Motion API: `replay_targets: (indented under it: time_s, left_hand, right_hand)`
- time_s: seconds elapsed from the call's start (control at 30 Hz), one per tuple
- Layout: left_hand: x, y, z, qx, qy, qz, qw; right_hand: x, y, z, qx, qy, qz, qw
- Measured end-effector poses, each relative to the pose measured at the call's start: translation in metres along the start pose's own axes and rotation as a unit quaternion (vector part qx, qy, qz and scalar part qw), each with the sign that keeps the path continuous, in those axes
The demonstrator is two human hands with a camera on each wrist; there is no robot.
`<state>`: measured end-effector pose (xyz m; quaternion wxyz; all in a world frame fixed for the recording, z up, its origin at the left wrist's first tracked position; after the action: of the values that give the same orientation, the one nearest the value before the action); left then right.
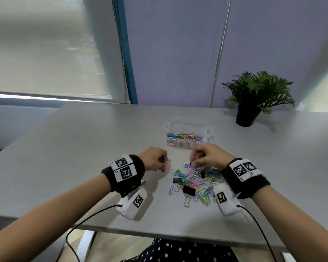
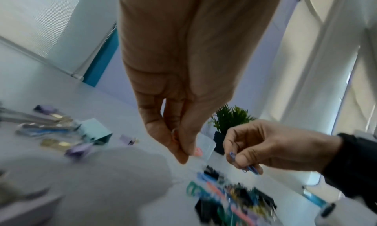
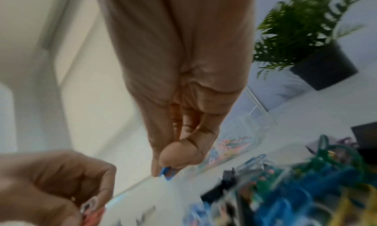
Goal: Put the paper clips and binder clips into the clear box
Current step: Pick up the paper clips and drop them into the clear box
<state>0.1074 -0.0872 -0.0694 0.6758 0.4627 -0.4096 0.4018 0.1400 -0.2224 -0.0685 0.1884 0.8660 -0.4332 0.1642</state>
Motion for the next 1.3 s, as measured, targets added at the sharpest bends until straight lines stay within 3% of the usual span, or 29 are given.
replay_targets:
  time_s: [0.13,0.3,0.4,0.47,0.63,0.83,0.93,1.0,1.07,1.13,1.3]
  left_hand:
    - [0.034,-0.023,0.010,-0.022,0.065,0.041,0.997]
    - [0.085,-0.076,0.022,-0.018,0.034,0.109,0.993]
    - [0.094,-0.103,0.024,0.008,-0.005,0.139,0.990]
    - [0.087,-0.116,0.020,0.030,-0.028,0.131,0.990]
    - [0.072,-0.119,0.014,0.028,-0.031,0.095,0.995]
    - [0.078,-0.084,0.040,-0.065,-0.066,0.121,0.988]
    - [0.043,-0.067,0.052,-0.087,-0.113,0.016,0.990]
    - [0.009,-0.060,0.055,-0.096,-0.132,-0.069,0.984]
    - [-0.015,-0.057,0.057,-0.099,-0.172,-0.108,0.974]
    - [-0.025,-0.057,0.063,-0.097,-0.182,-0.097,0.974]
    - [-0.021,-0.061,0.068,-0.070,-0.178,-0.045,0.981]
  right_hand:
    - [0.050,-0.009,-0.006,0.041,-0.113,0.120,0.985]
    - [0.098,-0.043,-0.013,0.082,-0.165,0.249,0.951]
    - [0.107,-0.060,-0.018,0.091,-0.143,0.318,0.933]
    - [0.104,-0.067,-0.023,0.096,-0.077,0.327,0.937]
    - [0.086,-0.078,-0.024,0.052,0.144,0.220,0.963]
    - [0.069,-0.045,-0.039,0.085,0.226,0.161,0.957]
    - [0.034,-0.029,-0.041,0.075,0.289,0.045,0.953]
    - [0.007,-0.018,-0.026,0.026,0.330,-0.053,0.942]
    - [-0.013,-0.009,-0.013,-0.011,0.355,-0.119,0.927]
    - [-0.025,-0.006,-0.002,-0.034,0.359,-0.137,0.923]
    - [-0.025,-0.012,0.008,-0.027,0.397,-0.079,0.914]
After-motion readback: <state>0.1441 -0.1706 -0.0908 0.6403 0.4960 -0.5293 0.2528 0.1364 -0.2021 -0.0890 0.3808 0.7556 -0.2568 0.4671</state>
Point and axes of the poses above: each hand's wrist, its own y-axis away from the middle knuckle, its own x-axis out of the back of the hand, z = x × y, the point moved 10 cm from there along -y, towards the middle knuckle, and after that the axes turned 11 degrees about -y, right-handed, at the moved point
